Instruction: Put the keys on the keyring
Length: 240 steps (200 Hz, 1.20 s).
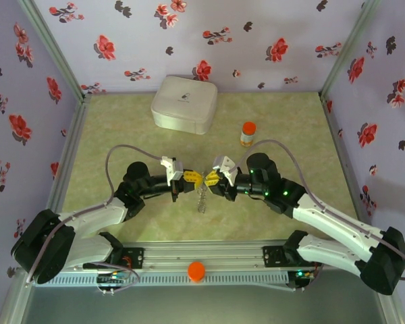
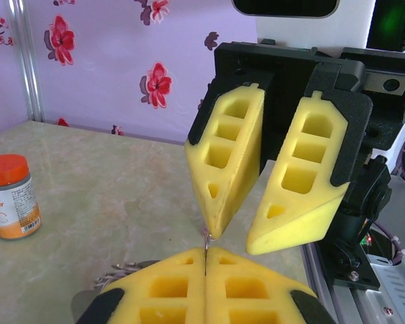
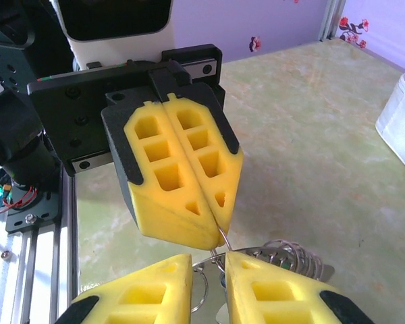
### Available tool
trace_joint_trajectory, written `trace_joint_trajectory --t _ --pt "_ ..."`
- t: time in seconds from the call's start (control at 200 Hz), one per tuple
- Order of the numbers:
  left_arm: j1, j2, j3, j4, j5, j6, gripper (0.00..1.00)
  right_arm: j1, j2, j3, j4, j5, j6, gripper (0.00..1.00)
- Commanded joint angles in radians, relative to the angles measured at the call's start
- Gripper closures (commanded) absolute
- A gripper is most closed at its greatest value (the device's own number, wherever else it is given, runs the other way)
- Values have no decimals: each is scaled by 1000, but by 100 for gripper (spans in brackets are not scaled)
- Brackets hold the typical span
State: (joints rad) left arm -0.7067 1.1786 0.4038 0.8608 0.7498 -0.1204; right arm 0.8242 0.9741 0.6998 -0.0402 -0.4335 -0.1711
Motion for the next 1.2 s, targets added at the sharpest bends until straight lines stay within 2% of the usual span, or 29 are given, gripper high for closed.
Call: trace_joint_trajectory --t 0.0,0.12,0.195,0.425,0.755,1.05,1.16,1.195 --pt "-7 -29 10 72 33 16 100 -6 5 -1 28 50 31 76" --pt "-7 -34 8 69 33 26 100 -5 -14 -12 48 132 46 72" --pt "-7 -35 7 67 31 29 100 -6 -27 -18 40 141 37 70" --pt "-8 -31 9 69 32 25 100 -6 1 -2 10 -65 41 71" --pt "-8 -34 7 68 34 25 100 -6 23 12 5 -55 34 89" --pt "-9 -29 9 65 34 29 100 -5 29 14 39 -92 42 89" --pt "-13 -38 12 41 30 58 100 -6 30 17 35 -96 33 100" --pt "-13 -47 11 22 24 77 90 -6 27 22 23 -92 27 100"
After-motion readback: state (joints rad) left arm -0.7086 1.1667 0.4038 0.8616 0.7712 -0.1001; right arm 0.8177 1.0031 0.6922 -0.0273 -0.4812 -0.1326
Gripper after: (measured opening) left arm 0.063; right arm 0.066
